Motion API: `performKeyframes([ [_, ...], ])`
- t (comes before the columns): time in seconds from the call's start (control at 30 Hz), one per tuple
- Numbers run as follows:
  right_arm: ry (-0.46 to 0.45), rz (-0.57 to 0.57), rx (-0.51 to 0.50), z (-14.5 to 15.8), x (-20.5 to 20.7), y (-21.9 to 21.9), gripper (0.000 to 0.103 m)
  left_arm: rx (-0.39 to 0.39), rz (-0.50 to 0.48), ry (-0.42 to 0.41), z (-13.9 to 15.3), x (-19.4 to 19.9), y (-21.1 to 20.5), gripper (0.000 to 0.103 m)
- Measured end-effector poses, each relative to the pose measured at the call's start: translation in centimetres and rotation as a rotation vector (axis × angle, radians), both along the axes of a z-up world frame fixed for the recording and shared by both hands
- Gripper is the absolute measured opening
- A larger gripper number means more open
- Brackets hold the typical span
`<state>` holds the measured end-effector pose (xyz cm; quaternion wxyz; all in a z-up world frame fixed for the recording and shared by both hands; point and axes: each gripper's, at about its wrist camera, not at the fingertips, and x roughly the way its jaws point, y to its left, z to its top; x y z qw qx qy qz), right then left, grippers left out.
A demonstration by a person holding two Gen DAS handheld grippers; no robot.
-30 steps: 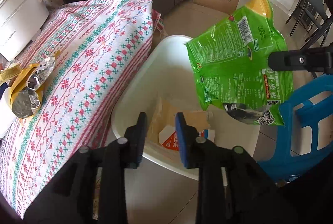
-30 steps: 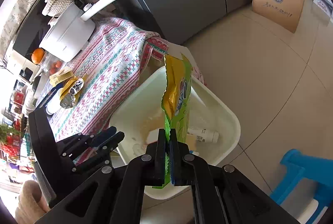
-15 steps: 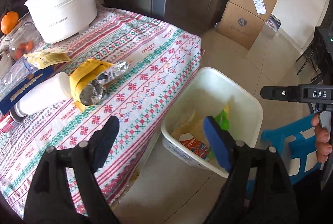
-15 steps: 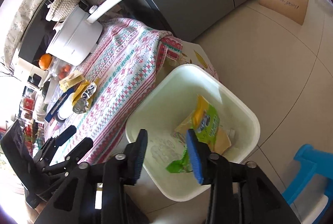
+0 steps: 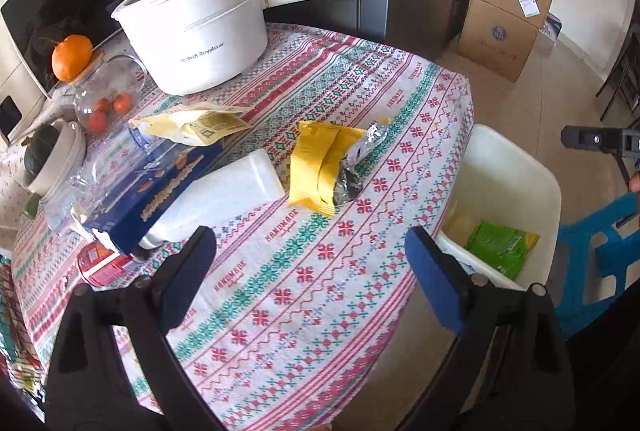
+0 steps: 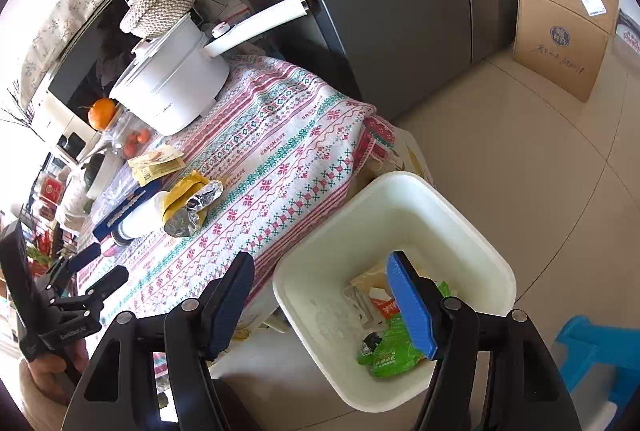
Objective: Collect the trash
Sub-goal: 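Grasp the translucent plastic bottle on the table with the left tool and lift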
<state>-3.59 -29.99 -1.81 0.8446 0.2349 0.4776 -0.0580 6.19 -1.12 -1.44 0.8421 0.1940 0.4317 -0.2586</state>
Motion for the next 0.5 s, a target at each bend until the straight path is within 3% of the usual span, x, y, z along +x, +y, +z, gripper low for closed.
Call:
performKeyframes([
  [0.2, 0.013, 0.023, -0.031, -0.4, 1.2, 1.2, 0.071, 0.127, -0.187, -0.035, -1.5, 3.2, -0.1, 0.095],
  [0.3, 0.027, 0.03, -0.039, -0.8, 1.7, 1.4, 0.072, 0.165, -0.244, -0.009, -2.7, 4.8, -0.9, 0.093],
  [0.5, 0.049, 0.038, -0.053, -1.5, 2.6, 1.5, 0.072, 0.329, -0.31, 0.014, -5.6, 7.5, -2.6, 0.089],
])
